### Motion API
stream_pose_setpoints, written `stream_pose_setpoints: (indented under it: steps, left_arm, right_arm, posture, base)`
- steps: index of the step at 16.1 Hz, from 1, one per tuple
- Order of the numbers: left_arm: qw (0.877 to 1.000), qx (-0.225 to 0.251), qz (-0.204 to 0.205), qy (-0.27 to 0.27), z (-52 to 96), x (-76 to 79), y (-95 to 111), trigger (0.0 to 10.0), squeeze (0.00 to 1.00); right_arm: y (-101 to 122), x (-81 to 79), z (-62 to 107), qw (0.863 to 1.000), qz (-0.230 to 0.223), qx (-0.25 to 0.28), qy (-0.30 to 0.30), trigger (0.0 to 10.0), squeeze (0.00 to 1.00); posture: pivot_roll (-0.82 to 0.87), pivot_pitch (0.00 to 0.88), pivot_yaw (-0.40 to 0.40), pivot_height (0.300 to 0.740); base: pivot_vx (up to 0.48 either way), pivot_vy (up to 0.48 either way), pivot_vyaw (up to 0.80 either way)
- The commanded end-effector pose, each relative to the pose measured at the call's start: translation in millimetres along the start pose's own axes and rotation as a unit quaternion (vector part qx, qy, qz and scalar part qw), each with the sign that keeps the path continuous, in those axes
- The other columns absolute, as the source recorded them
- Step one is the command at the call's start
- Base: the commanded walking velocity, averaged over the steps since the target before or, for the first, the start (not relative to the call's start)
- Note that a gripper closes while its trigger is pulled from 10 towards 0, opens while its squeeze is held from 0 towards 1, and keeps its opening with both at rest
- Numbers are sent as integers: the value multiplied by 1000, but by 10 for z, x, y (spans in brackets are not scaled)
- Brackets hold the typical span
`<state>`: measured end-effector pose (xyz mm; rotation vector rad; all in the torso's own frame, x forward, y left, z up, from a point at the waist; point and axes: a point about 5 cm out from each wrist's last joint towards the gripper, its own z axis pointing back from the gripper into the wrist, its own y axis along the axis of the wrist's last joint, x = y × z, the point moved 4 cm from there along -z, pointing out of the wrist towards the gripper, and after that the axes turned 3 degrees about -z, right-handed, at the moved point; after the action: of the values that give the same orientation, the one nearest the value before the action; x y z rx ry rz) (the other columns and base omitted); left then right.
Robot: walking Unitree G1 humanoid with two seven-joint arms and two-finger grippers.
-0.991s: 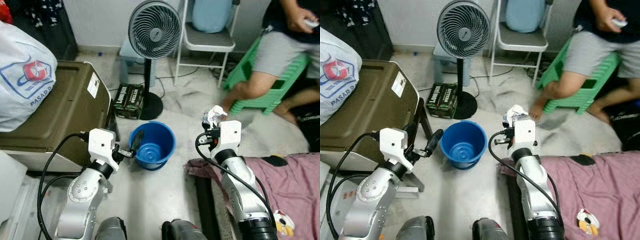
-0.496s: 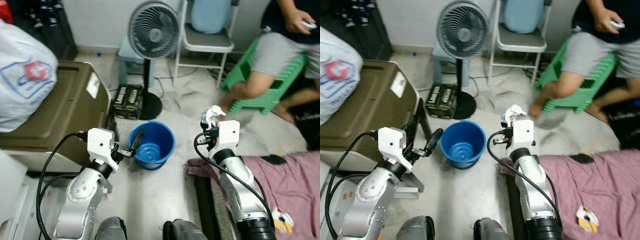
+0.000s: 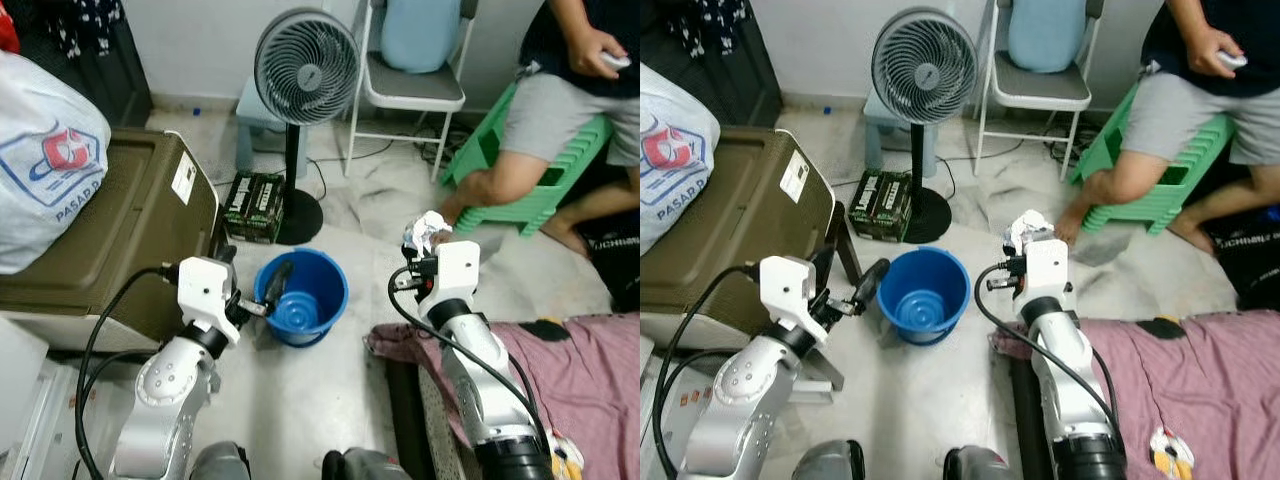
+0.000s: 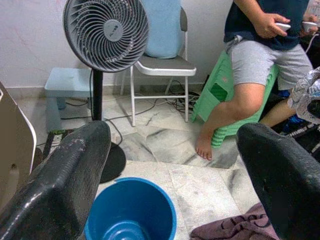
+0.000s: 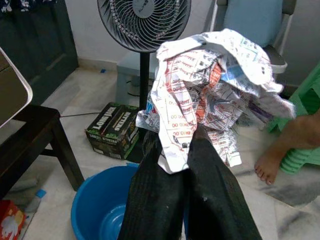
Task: Clean up the room
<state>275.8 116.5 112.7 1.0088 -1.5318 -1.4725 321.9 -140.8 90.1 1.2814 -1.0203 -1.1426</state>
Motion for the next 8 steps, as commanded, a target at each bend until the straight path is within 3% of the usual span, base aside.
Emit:
stream_pose_setpoints:
  steps: [1, 2, 8]
  left_arm:
    - [1000, 6, -1, -9, -3, 31, 32, 10000, 0]
    - [1000, 6, -1, -9, -3, 31, 31, 10000, 0]
    - [1000, 6, -3, -10, -7, 32, 34, 10000, 0]
  right_arm:
    - [29, 31, -5, 1000, 5, 3, -5, 10000, 0]
    - [28, 32, -5, 1000, 4, 3, -5, 10000, 0]
    - [21, 19, -11, 1000, 4, 2, -5, 10000, 0]
  posture:
    - [-5, 127, -77, 740]
    - [-5, 127, -77, 740]
    - [-2, 127, -75, 740]
  base:
    - [304, 0, -575]
    - [304, 0, -575]
    - [311, 0, 0]
